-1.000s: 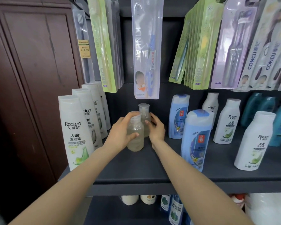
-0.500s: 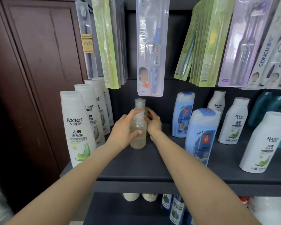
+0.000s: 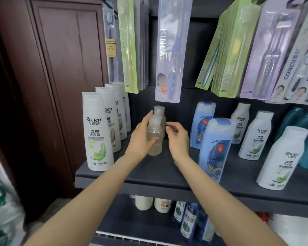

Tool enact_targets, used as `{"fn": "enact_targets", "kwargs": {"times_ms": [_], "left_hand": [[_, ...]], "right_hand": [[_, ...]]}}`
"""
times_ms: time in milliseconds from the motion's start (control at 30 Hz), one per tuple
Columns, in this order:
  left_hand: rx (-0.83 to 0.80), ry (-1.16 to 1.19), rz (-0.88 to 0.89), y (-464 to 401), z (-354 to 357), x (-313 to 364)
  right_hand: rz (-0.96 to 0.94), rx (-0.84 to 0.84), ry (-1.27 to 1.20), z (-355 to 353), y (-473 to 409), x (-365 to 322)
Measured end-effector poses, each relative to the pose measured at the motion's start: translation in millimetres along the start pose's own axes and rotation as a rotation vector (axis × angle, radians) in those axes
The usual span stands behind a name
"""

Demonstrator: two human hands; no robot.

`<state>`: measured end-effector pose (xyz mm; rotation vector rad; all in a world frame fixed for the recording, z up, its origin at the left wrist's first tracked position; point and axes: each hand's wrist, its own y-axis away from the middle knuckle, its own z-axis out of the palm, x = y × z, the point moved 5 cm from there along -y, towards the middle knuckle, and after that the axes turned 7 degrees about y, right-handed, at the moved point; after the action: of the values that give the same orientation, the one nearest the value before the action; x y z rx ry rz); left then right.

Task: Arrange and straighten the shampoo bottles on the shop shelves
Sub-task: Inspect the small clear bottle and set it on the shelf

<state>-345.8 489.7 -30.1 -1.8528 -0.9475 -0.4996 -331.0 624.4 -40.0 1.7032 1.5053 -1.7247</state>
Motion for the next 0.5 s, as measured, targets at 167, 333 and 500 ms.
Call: {"fn": "enact_targets", "kwargs": {"times_ms": [167,333,500], "left_hand": [[0.181,-0.074,0.052,24,-27,35],[0.313,-0.142,0.126,57,-74,55],[0.513,-0.118,0.143,70,-138,54]], "right_hand": [[-0.087,-0.090,-0.014,-10,16,-23],[-0.191,-0.202,-0.050,-3,33,-65],[-0.303,-0.193,-0.002,20,50,-108]]}}
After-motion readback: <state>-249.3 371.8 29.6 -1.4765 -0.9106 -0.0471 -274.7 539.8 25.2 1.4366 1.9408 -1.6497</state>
